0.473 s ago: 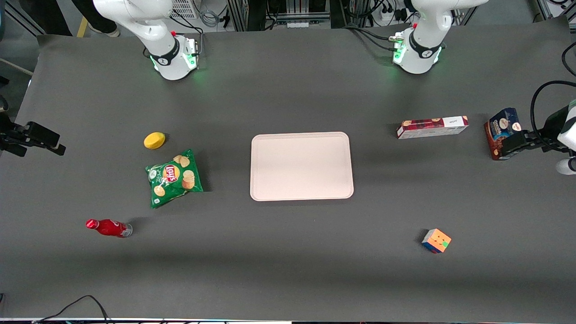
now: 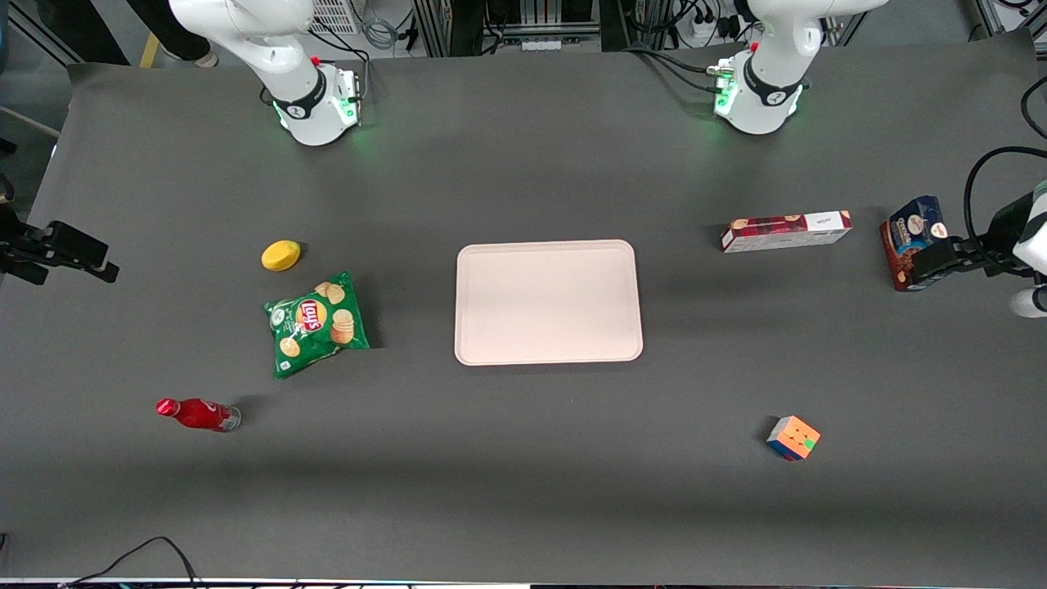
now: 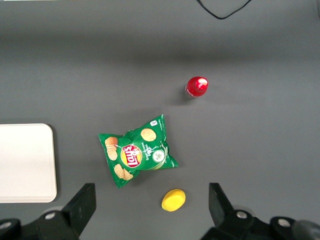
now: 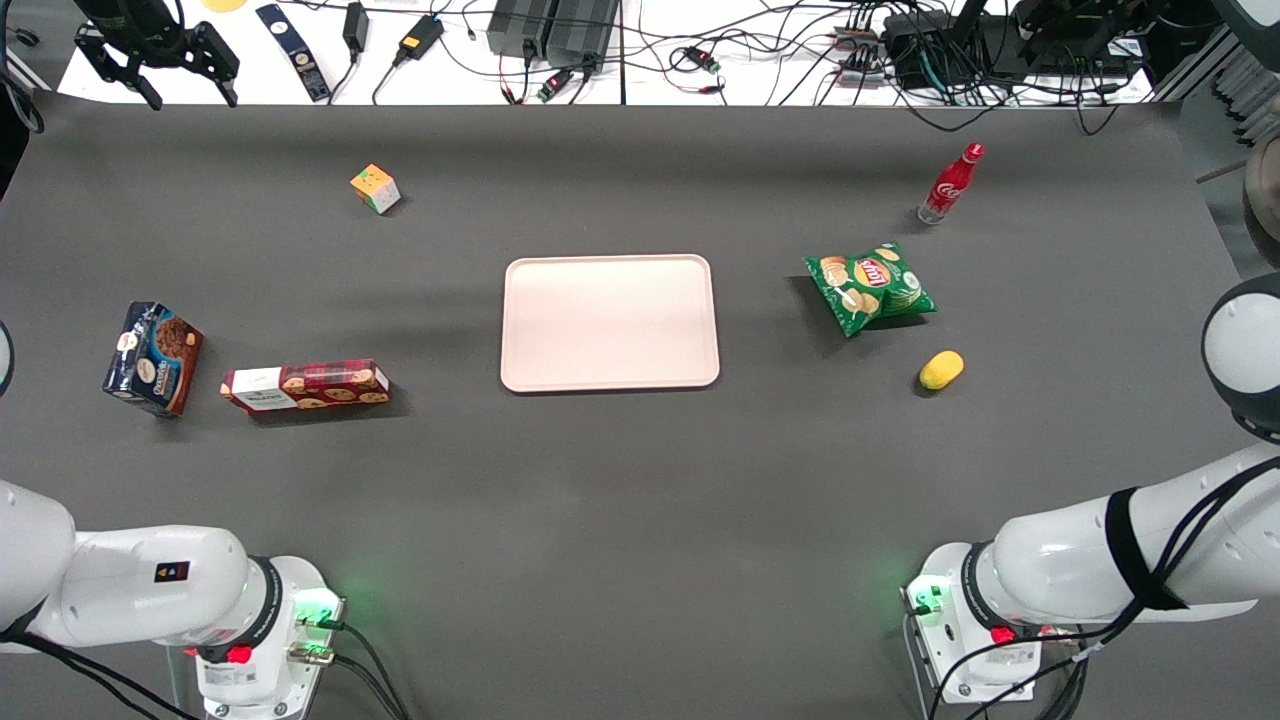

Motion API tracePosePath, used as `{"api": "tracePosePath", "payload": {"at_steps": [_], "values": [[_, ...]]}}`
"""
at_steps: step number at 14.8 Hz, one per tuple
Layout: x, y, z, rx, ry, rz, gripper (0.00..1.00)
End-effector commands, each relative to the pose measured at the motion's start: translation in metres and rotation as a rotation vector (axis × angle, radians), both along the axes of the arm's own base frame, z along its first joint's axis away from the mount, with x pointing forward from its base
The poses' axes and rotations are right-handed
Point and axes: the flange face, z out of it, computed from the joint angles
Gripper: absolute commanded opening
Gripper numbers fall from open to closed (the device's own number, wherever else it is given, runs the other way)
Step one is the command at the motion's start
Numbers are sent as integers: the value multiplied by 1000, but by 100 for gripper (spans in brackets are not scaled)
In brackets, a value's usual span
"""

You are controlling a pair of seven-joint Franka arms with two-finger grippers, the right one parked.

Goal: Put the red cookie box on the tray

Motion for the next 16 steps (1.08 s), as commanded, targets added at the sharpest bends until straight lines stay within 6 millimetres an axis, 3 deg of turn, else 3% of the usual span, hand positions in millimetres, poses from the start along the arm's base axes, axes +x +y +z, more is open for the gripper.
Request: {"api": "tracePosePath", "payload": {"at_steps": [1,7,12,16], "values": [[2,-2,5,10,-4,10,100],[0,-1,5,10,4,1,100],[-8,-2,-10,9,73,-98,100],[-39,-5,-29,11,75,-218,100]]}}
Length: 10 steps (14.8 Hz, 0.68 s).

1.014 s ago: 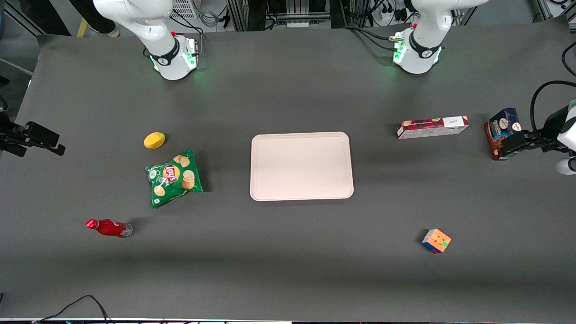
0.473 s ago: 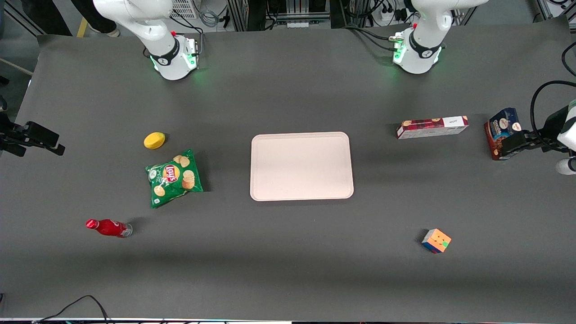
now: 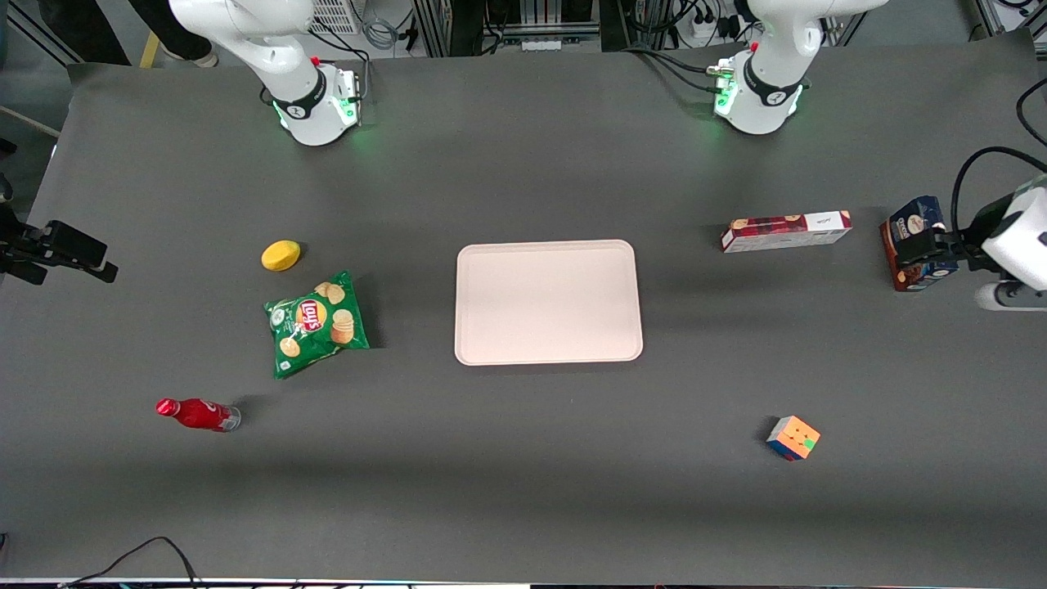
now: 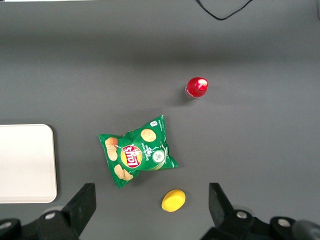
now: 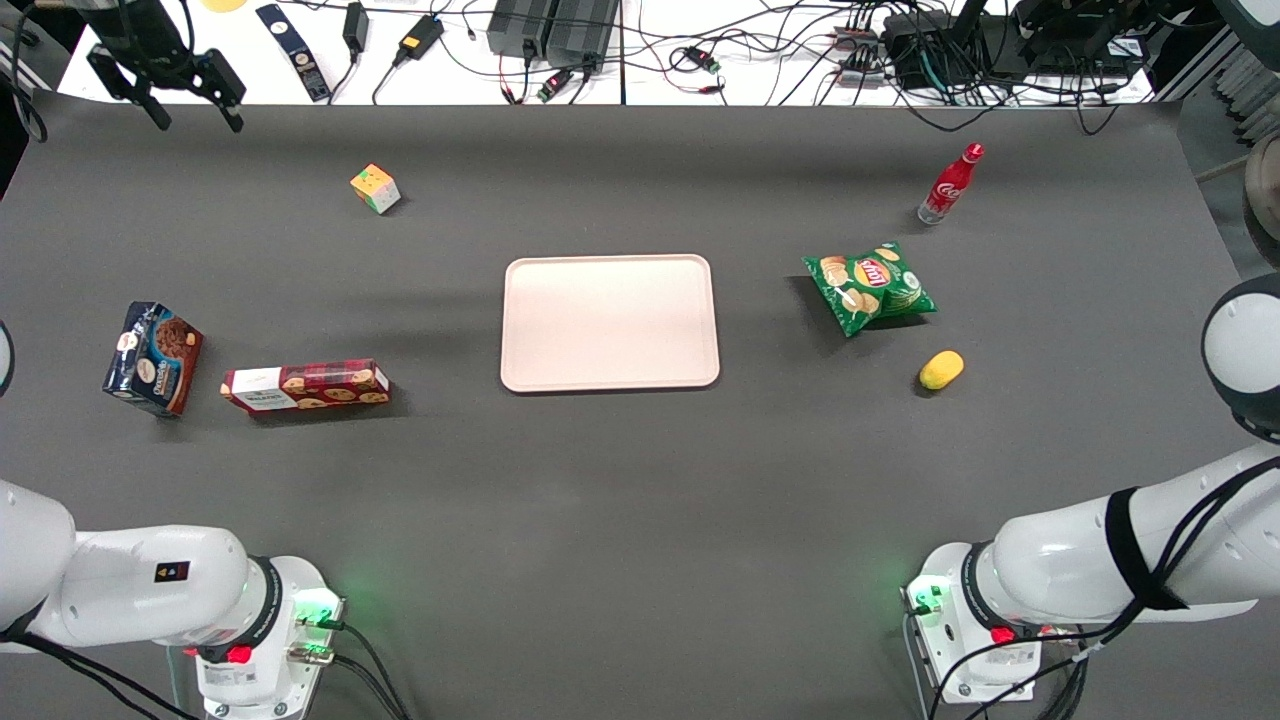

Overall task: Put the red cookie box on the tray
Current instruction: 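Raise the left gripper and move it toward the red plaid cookie box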

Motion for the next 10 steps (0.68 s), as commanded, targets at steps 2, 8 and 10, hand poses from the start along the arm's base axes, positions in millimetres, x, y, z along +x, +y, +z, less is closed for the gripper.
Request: {"api": "tracePosePath", "payload": {"at_steps": [2,8,10], "values": [[-40,1,-17,-2,0,-254,100],[-51,25,-41,-51,65,-787,100],[-55,29,-53,-64,50,-973,100]]}}
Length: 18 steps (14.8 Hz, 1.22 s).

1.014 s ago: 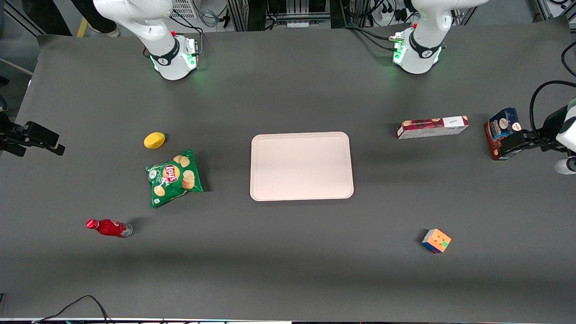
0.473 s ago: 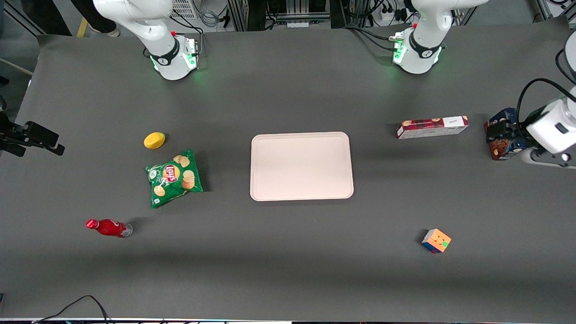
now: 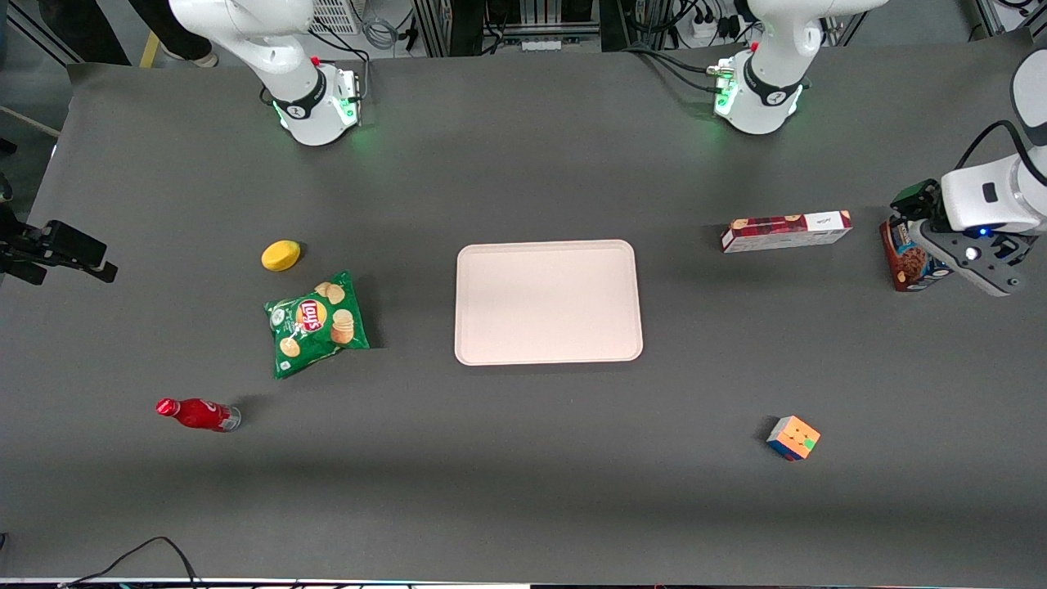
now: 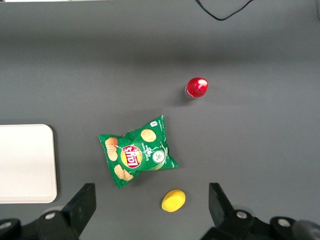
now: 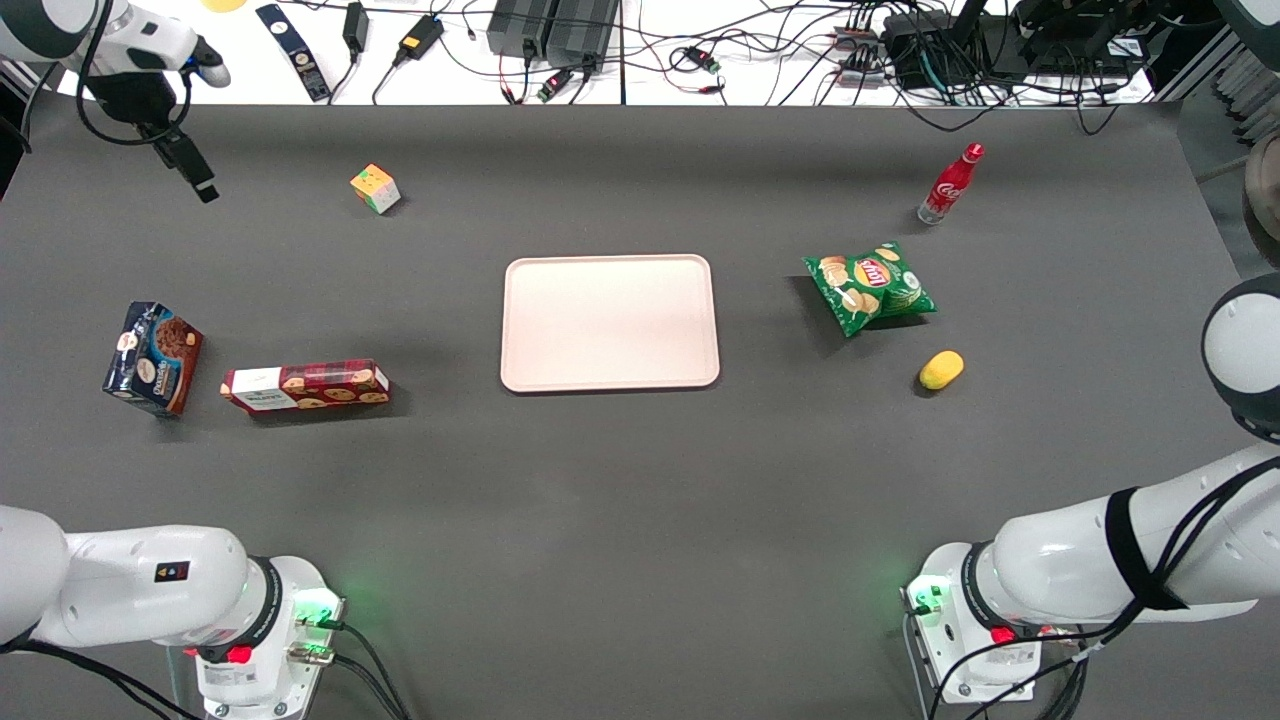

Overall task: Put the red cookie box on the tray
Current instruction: 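Raise the left gripper and move it toward the red plaid cookie box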

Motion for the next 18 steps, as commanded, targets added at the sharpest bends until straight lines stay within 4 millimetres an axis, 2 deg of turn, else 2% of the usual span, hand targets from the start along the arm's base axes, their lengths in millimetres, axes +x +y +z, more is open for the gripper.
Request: {"api": "tracePosePath", "payload": {"at_steps": [1,3,5,9,18], "values": [[-22,12,-13,-20,-62,-312,100],[-48,10,-20,-7,-159,-477,100],[-66,7,-30,-2,-190,-507,100],[-70,-1,-38,-78,-183,-642,100],[-109,-7,-120,-140,-109,-611,100]]}}
